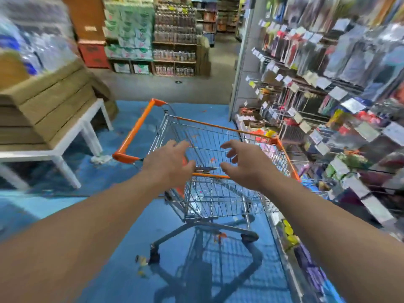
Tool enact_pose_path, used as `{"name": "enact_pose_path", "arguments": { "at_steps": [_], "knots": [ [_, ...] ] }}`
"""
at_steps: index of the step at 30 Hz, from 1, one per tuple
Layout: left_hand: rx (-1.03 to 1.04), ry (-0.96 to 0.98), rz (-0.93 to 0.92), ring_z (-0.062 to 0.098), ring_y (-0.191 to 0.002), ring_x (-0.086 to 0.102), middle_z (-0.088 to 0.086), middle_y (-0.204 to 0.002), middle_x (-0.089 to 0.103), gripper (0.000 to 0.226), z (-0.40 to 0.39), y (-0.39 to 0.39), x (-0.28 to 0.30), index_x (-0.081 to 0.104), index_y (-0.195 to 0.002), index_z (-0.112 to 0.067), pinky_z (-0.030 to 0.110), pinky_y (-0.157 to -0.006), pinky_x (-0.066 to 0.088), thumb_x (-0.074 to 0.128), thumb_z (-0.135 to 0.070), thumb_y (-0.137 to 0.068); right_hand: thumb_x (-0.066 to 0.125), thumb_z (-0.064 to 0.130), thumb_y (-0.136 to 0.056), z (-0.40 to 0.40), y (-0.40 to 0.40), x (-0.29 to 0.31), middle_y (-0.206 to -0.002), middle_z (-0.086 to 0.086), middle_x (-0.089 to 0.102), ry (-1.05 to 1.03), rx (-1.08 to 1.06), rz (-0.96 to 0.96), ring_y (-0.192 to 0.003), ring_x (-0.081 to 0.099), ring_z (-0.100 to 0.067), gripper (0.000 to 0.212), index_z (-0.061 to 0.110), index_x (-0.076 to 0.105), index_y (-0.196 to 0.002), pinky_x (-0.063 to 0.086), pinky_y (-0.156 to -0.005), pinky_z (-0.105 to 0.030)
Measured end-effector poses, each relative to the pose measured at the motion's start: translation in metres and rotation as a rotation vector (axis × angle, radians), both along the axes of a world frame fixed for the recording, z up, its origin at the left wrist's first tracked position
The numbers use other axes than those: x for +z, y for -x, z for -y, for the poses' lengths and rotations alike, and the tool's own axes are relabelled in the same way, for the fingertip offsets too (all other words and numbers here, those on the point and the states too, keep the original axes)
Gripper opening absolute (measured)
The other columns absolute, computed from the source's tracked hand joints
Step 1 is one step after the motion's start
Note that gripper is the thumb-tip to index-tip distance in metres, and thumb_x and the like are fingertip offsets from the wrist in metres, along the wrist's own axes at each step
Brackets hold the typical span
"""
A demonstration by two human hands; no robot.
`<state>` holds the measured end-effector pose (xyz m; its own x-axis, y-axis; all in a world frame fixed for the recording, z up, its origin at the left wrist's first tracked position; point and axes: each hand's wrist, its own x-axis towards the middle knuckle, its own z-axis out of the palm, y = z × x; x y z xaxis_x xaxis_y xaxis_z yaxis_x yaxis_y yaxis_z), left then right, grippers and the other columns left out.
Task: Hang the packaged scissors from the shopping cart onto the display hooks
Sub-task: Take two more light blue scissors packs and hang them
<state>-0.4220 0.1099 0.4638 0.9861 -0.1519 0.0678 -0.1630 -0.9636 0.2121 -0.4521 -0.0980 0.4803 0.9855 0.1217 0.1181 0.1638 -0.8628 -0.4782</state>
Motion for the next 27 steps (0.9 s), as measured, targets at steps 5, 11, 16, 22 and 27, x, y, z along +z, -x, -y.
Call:
{"name": "enact_pose_path", "arguments": {
  "at_steps": [5,11,16,22,27],
  "knots": [
    [0.056,0.008,-0.024,0.033,-0.118,0.058,0.001,-0.134,0.053,0.056,0.025,-0.059,-0.018,0.042,-0.14,-0.033,0.045,-0.091,0.048,0.048,-0.057,-0.091,0.067,0.032,-0.092,0.029,-0.075,-0.021,-0.119,-0.005,0.071,0.021,0.046,-0.026,-0.11,0.066,-0.026,0.049,0.019,0.058,-0.138,0.053,-0.097,-0.042],
    [0.12,-0.026,-0.056,0.03,-0.122,0.057,-0.001,-0.137,0.053,0.059,0.051,-0.125,-0.041,0.041,-0.143,-0.035,0.044,-0.093,0.048,0.045,-0.06,-0.09,0.064,0.036,-0.092,0.048,-0.151,-0.049,-0.11,0.002,0.068,0.018,0.087,-0.086,-0.105,0.066,-0.023,0.044,0.023,0.059,-0.134,0.055,-0.094,-0.041],
    [0.145,-0.03,-0.117,0.031,-0.12,0.058,-0.001,-0.134,0.053,0.06,0.052,-0.168,-0.061,0.04,-0.143,-0.035,0.045,-0.091,0.048,0.043,-0.062,-0.089,0.063,0.033,-0.092,0.044,-0.205,-0.073,-0.112,0.001,0.069,0.035,0.119,-0.161,-0.106,0.066,-0.024,0.043,0.022,0.06,-0.133,0.055,-0.095,-0.043],
    [0.131,-0.008,-0.166,0.031,-0.12,0.058,0.0,-0.132,0.054,0.06,0.034,-0.229,-0.094,0.04,-0.142,-0.036,0.045,-0.093,0.048,0.043,-0.062,-0.087,0.063,0.031,-0.091,0.021,-0.269,-0.109,-0.113,-0.003,0.071,0.009,0.111,-0.21,-0.103,0.068,-0.024,0.042,0.021,0.061,-0.132,0.055,-0.094,-0.041],
    [0.09,0.024,-0.199,0.032,-0.116,0.059,0.0,-0.127,0.056,0.054,0.014,-0.284,-0.136,0.046,-0.138,-0.033,0.043,-0.09,0.048,0.048,-0.055,-0.089,0.063,0.032,-0.089,-0.003,-0.318,-0.153,-0.107,0.001,0.072,-0.015,0.06,-0.276,-0.101,0.068,-0.022,0.04,0.024,0.062,-0.128,0.055,-0.092,-0.041]
  ]
}}
